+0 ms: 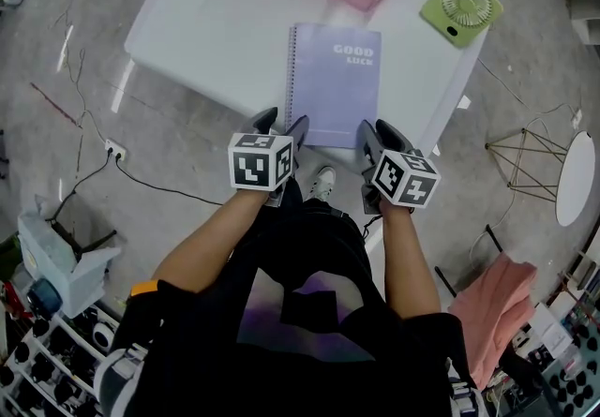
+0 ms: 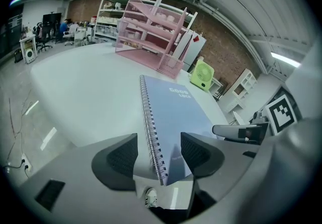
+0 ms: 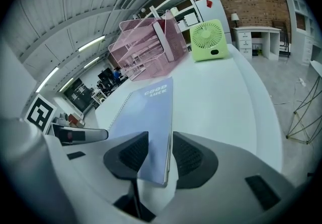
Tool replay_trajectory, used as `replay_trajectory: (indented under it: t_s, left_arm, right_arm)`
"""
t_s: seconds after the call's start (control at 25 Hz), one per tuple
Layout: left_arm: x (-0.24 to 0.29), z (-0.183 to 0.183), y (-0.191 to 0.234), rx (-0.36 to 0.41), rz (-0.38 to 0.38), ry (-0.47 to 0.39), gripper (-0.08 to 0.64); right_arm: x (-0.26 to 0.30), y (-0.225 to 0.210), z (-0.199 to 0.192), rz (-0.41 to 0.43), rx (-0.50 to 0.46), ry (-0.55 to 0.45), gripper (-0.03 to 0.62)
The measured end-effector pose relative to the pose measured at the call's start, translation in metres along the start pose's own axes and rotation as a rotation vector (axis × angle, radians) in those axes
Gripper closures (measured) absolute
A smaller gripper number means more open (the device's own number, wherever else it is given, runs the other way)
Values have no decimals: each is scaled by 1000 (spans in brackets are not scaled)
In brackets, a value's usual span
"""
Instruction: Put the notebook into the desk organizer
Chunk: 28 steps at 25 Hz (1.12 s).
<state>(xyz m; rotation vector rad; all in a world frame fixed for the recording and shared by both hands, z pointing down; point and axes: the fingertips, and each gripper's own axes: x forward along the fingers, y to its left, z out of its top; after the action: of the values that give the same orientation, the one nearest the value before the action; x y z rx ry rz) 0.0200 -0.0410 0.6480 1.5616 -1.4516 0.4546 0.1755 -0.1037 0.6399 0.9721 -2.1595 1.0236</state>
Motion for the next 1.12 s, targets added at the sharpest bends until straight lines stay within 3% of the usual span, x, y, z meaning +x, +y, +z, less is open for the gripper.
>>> replay_trajectory:
  t_s: [0.28, 0.6, 0.76, 0.92, 1.12]
  left_arm:
    - [2, -3, -7, 9, -4, 15, 299]
    - [5, -1, -15, -129, -64, 16, 299]
    - [5, 3, -13, -141, -73, 22, 304]
    - [2, 2, 0, -154, -9, 17, 458]
    - [-4, 7, -4, -183, -33, -14, 471]
  right_arm:
    - [1, -2, -1, -4, 24, 25, 445]
    - [2, -1, -4, 37, 83, 50, 479]
    - [2, -4, -4, 34, 92, 50, 504]
    - [2, -5, -3, 8, 77, 37, 525]
    - [-1, -6, -1, -12, 63, 20, 537]
